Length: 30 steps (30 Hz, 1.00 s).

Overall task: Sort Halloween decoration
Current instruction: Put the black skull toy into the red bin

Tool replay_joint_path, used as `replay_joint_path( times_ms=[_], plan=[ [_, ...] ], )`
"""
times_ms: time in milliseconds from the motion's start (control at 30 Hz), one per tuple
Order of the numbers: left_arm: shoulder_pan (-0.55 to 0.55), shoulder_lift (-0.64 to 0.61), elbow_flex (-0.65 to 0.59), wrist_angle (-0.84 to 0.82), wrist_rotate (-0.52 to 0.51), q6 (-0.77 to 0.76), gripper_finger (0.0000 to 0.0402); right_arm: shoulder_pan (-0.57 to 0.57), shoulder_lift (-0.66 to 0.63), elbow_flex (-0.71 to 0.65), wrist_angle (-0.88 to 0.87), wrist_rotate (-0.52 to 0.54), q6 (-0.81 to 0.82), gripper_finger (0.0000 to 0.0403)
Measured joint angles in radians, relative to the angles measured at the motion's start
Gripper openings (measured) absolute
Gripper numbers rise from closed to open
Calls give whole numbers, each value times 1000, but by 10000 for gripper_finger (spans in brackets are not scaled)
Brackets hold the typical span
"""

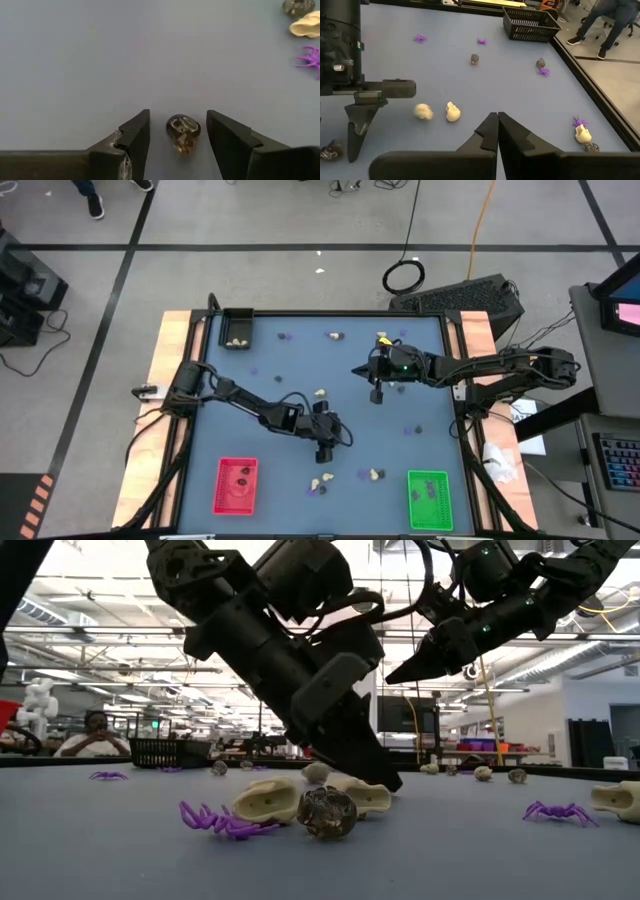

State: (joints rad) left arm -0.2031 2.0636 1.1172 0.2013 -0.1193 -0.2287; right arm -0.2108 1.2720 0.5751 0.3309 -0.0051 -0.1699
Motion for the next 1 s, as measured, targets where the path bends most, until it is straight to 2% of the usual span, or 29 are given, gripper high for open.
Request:
replay_joint_path(
  times_ms=[133,367,667,1000],
  plan=[
    [0,-1,0,-5,3,0,157,0,0,0,0,0,0,0],
    [1,-2,0,-24,2,7,65,0,0,0,0,0,0,0],
    [-3,-50,-1,-70,53,33,64,0,0,0,0,0,0,0],
    [-27,-237,1,-286,94,80,64,0,0,0,-2,0,2,0]
  ],
)
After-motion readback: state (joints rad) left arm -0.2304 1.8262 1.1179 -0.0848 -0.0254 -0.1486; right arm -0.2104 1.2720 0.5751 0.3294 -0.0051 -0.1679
